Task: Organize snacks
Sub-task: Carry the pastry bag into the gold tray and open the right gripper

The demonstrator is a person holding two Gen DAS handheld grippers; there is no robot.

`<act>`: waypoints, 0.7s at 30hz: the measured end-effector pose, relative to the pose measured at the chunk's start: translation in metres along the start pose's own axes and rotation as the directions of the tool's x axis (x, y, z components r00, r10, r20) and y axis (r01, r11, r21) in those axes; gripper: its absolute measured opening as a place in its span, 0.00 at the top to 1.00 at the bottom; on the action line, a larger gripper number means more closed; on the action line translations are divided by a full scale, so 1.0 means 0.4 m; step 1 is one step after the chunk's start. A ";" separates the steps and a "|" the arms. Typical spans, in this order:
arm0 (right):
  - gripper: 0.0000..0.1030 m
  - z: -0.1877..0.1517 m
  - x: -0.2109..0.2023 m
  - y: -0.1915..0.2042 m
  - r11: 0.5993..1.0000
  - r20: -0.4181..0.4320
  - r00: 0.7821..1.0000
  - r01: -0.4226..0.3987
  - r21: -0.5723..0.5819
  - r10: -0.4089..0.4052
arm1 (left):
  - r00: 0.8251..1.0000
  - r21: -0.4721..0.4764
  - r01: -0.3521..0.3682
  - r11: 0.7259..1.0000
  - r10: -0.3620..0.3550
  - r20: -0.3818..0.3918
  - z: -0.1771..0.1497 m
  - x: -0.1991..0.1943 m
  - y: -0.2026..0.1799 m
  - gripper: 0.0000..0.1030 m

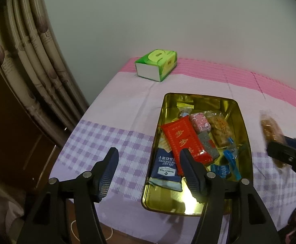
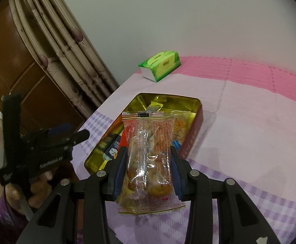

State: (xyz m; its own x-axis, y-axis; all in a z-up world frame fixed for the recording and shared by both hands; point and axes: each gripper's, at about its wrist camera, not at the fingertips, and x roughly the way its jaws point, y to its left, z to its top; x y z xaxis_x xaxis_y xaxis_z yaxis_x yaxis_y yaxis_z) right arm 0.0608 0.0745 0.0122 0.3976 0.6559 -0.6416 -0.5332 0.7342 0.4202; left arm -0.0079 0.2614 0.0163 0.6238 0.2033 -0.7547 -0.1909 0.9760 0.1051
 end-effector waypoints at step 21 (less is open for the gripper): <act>0.63 0.088 0.221 -0.016 0.998 -0.074 0.997 0.027 0.052 -0.024 | 0.999 -0.012 -0.003 1.000 0.003 -0.048 0.002 0.029 0.019 0.30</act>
State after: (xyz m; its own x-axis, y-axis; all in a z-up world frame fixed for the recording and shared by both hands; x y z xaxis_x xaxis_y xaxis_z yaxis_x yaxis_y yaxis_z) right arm 0.1255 0.1339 -0.0245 0.3538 0.6237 -0.6970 -0.4823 0.7601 0.4354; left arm -0.0014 0.2711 0.0089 0.5861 0.2020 -0.7847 -0.2017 0.9743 0.1002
